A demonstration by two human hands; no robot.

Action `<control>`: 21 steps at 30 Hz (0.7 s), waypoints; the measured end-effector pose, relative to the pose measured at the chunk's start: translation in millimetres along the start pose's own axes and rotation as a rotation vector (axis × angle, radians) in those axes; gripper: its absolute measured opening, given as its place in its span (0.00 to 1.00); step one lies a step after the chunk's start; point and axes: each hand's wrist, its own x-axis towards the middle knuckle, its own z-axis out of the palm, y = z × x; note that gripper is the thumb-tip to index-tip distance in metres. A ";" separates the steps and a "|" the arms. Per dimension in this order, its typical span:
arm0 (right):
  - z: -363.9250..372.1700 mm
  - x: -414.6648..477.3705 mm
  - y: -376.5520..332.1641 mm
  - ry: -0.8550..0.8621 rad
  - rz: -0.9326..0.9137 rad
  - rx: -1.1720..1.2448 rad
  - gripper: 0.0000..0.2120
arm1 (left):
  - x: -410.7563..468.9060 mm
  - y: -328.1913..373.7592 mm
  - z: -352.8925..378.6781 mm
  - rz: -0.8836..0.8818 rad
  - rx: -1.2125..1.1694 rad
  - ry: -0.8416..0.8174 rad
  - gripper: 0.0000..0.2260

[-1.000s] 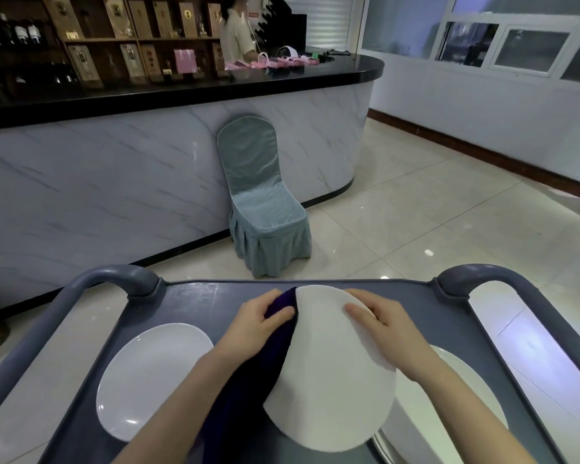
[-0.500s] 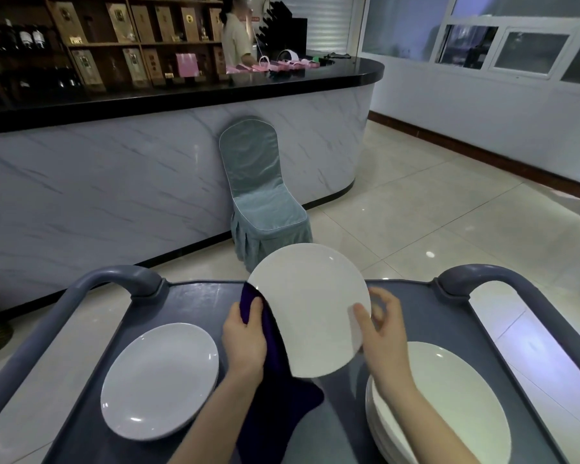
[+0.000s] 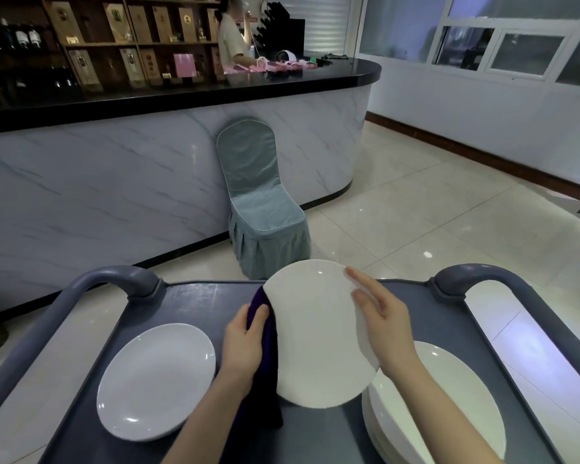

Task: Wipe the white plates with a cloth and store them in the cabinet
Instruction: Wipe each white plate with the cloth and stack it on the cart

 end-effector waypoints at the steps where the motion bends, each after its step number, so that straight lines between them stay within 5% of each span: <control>1: 3.0 -4.8 4.6 0.050 0.025 0.030 0.17 | -3.2 -2.5 0.8 -0.050 -0.019 0.034 0.07; 4: 3.5 -15.9 16.5 -0.004 0.052 -0.015 0.18 | 5.9 5.6 -7.4 0.001 0.089 -0.020 0.06; 10: -9.7 -5.9 3.4 -0.329 -0.023 -0.192 0.19 | 30.6 31.8 -17.6 0.270 0.486 -0.492 0.05; 16: -0.8 -2.0 0.6 0.030 0.025 -0.026 0.17 | 5.7 4.6 0.6 0.000 -0.019 -0.048 0.05; 18: 1.7 -8.7 8.4 0.034 0.081 -0.034 0.18 | 0.7 -3.2 0.0 -0.080 0.012 -0.025 0.06; 21: -6.6 -12.6 14.7 -0.118 0.075 -0.109 0.19 | 9.8 -0.2 -11.2 0.038 0.187 -0.148 0.07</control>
